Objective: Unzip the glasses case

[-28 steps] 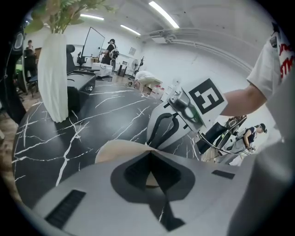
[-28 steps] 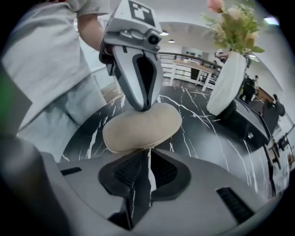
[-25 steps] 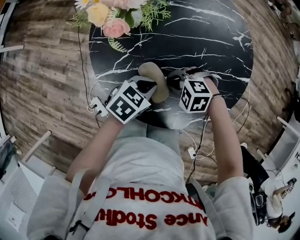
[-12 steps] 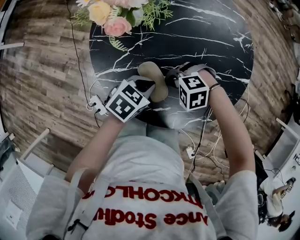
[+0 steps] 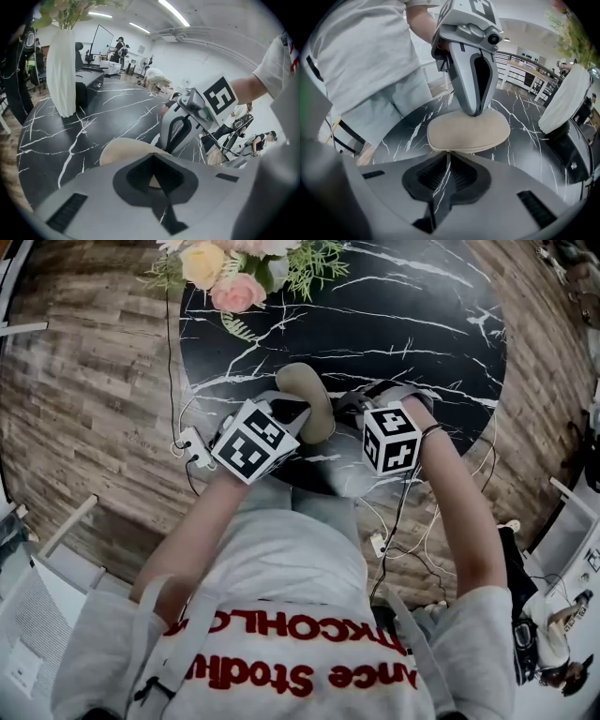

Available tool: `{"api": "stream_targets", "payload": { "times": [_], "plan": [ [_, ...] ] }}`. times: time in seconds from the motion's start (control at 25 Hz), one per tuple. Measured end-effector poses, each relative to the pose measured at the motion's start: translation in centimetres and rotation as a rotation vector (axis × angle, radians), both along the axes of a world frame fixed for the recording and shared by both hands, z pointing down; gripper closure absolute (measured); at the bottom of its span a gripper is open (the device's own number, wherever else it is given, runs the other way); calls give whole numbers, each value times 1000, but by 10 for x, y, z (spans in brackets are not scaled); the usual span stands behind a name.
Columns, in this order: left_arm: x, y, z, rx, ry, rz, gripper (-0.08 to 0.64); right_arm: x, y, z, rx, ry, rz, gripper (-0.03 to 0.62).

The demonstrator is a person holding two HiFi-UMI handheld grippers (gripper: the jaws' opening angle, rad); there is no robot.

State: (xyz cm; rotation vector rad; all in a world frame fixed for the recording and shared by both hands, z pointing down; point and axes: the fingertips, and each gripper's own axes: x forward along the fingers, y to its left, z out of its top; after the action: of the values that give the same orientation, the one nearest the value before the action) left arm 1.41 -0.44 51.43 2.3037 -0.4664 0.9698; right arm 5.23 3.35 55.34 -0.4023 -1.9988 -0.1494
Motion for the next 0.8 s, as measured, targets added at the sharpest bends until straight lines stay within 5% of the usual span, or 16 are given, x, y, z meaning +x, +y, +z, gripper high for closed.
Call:
{"api": "stream_targets", "payload": {
  "times": [0.8],
  "plan": [
    [1, -1, -1, 5, 2, -11, 554, 3, 21, 2, -1, -101, 316, 554]
  ]
}}
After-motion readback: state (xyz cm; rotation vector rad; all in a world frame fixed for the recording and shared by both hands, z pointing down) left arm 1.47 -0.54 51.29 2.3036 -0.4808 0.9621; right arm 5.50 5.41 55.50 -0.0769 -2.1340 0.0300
